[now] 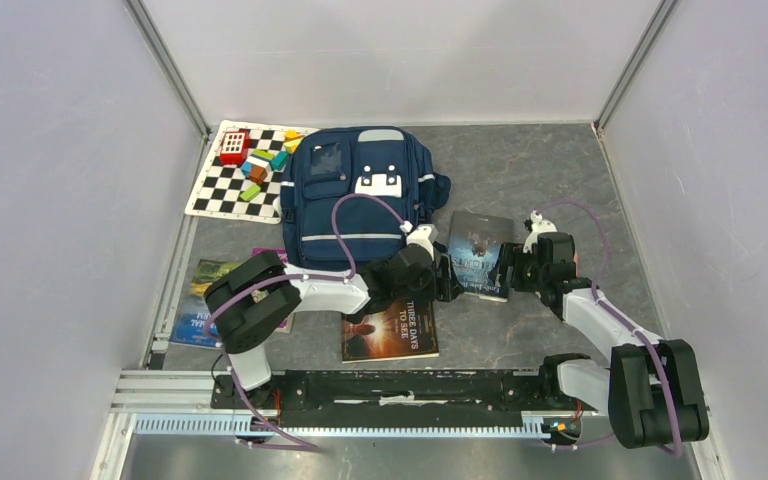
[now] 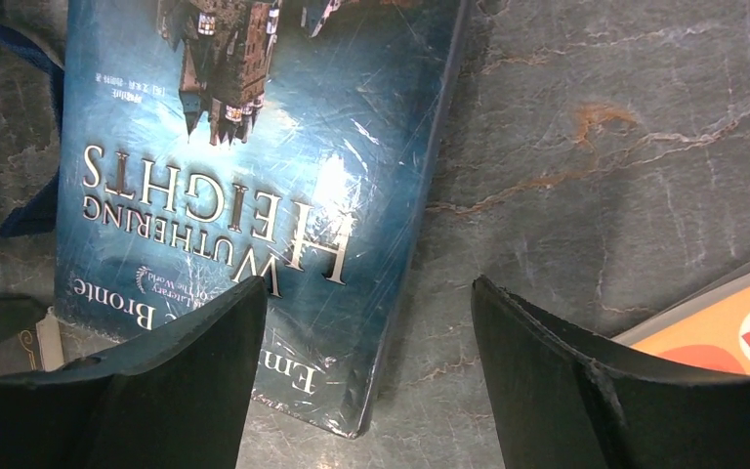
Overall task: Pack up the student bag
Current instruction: Pick up the book from the center of the board.
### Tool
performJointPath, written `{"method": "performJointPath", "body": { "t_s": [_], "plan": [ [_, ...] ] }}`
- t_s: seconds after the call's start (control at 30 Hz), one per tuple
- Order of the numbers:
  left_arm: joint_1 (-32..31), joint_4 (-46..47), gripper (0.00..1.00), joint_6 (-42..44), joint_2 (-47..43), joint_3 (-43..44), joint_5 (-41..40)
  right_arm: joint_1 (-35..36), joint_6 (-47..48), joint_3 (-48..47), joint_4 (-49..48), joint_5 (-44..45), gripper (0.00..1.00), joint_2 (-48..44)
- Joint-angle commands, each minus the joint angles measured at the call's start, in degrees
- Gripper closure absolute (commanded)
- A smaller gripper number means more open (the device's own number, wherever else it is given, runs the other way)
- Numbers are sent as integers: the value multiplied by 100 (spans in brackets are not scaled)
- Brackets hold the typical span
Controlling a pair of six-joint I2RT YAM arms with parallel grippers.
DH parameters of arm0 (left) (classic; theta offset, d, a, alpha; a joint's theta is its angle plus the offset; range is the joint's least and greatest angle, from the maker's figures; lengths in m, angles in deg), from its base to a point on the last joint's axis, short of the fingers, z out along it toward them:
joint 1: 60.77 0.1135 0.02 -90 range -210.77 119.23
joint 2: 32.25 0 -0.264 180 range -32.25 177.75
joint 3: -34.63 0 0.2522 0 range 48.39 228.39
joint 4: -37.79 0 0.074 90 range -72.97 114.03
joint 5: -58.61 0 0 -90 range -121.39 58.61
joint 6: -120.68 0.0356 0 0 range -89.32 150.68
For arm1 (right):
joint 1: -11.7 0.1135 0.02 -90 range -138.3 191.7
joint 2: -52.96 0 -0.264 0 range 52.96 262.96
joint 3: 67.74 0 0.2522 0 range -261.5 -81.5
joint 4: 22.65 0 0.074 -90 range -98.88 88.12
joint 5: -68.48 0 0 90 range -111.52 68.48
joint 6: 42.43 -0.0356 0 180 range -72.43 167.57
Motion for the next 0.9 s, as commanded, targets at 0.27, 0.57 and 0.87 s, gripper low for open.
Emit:
{"method": "performJointPath", "body": {
  "t_s": [0.27,0.57,0.87],
  "plan": [
    [195,633,27,-489,678,444,30,-24,-310,523,-619,-554,23,-37],
    [229,1071,37,-626,882,538,236,-17,-492,750,-965,-940,25,192],
    [194,1738,46,-415,479,919,710,8,-1055,1446,-1395,-868,27,-211]
  ]
}}
